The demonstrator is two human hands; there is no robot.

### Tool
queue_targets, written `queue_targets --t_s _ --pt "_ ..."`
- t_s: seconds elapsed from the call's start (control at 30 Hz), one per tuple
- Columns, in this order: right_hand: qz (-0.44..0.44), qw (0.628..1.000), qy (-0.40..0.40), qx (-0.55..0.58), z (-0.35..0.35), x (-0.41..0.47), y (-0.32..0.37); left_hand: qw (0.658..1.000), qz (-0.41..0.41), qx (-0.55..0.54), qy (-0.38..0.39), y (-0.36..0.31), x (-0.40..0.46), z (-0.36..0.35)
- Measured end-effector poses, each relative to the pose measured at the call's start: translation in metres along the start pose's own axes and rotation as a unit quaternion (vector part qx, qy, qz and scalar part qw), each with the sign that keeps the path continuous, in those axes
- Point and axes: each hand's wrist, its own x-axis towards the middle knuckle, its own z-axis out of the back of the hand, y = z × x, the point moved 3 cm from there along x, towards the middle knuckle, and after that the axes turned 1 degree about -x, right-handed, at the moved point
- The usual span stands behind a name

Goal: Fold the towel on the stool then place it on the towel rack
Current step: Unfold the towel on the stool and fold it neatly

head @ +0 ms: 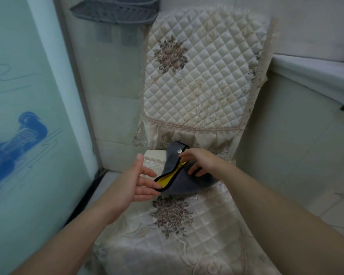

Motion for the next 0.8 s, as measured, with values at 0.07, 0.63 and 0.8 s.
queue_targets --t_s 0.07,0.63,0.8 --pt "-0.007 1.000 0.021 -0.019 -0.007 0.005 0.001 1.000 0.007 0.017 0.007 0.001 -0.002 0.002" --pt "-0.021 0.973 -0.024 -0.230 0.000 0.026 -0.013 0.996 0.085 0.001 0.005 0.035 0.001 0.022" --pt "0.010 0.989 -0.133 -0.062 0.027 0.002 -0.015 0.994 0.092 -0.028 -0.052 0.031 0.011 0.030"
